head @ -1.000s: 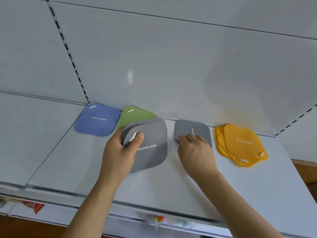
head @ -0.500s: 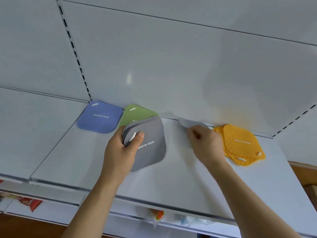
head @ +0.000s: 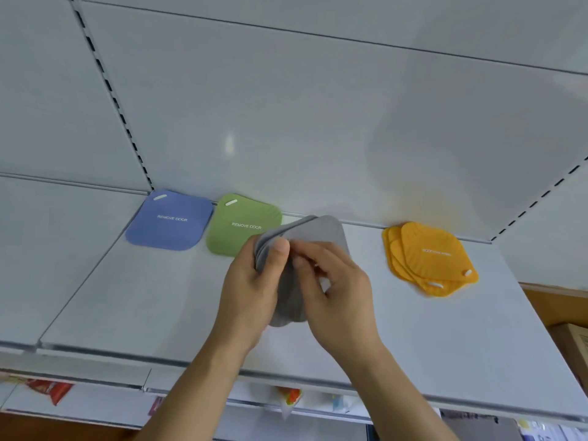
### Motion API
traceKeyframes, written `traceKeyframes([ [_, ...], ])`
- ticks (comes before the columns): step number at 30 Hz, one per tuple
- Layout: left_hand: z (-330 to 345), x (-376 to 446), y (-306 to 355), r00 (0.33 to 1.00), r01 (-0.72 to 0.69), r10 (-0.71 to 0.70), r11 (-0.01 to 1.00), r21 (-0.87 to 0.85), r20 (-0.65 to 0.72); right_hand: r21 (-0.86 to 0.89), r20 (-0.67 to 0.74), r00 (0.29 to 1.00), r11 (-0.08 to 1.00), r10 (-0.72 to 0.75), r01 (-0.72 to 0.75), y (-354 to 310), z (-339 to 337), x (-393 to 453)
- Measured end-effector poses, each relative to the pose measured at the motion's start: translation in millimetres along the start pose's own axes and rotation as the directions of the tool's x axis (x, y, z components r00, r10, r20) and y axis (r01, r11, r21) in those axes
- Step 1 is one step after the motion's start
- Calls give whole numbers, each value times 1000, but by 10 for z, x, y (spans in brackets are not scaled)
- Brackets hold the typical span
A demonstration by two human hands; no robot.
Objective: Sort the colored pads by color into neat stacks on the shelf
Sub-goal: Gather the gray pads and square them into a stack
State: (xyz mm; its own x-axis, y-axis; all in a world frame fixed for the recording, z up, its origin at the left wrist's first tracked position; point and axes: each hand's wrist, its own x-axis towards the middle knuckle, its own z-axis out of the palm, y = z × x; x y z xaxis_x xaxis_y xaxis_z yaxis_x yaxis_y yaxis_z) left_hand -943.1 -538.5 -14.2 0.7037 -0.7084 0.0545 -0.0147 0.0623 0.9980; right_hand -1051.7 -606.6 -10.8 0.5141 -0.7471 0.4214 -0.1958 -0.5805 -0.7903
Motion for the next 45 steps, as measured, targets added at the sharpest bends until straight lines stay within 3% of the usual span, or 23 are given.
traceKeyframes([
  [2, 2, 9, -29, 1000, 14, -14, 1000, 7, 4, -186, -71, 996, 982, -46, 32, 180, -23, -2],
  [4, 13, 23, -65, 999, 38, -38, 999, -12, -9, -263, -114, 985, 953, 127, -153, 325, -79, 40],
  [6, 7, 27, -81, 998, 68, -68, 997, -41, 4, -112, -46, 949, 943, 311, -314, 438, -157, 78],
  [8, 10, 37, -79, 998, 68, -67, 997, -45, 13, 156, 29, 931, 919, 363, -363, 521, -199, 78],
  [12, 71, 71, -73, 998, 57, -57, 997, -58, 2, 401, -120, 921, 867, 371, -297, 475, -146, -8],
  [15, 106, 103, -56, 999, 49, -50, 996, -76, -10, 540, -129, 894, 787, 428, -299, 418, -137, -33],
  [17, 117, 111, -38, 1000, 9, -9, 997, -80, -1, 538, -124, 889, 783, 440, -312, 391, -139, -42],
  [20, 130, 103, -53, 991, -95, 89, 994, 59, 101, 536, -127, 859, 763, 495, -361, 347, -111, -74],
  [23, 160, 87, -65, 980, -53, 31, 993, 104, 197, 389, -169, 878, 849, 448, -358, 353, -149, -111],
  [27, 148, 100, -93, 986, -105, 86, 986, 132, 143, 311, -52, 957, 916, 284, -254, 416, -294, -227],
  [30, 147, 97, -40, 977, -144, 129, 986, 80, 169, 265, -98, 976, 950, 195, -164, 440, -396, -254],
  [33, 180, 85, -61, 968, -159, 138, 983, 87, 208, 320, -161, 962, 934, 219, -159, 460, -410, -249],
  [38, 223, -4, -224, 987, -42, 24, 993, 110, 158, 428, 10, 908, 819, 419, -383, 514, -411, -251],
  [40, 248, -22, -236, 993, -35, 25, 996, 83, 115, 389, 15, 917, 842, 399, -373, 507, -420, -239],
  [45, 292, -2, -186, 991, -105, 95, 989, 103, 97, 193, -160, 944, 947, 289, -258, 468, -367, -212],
])
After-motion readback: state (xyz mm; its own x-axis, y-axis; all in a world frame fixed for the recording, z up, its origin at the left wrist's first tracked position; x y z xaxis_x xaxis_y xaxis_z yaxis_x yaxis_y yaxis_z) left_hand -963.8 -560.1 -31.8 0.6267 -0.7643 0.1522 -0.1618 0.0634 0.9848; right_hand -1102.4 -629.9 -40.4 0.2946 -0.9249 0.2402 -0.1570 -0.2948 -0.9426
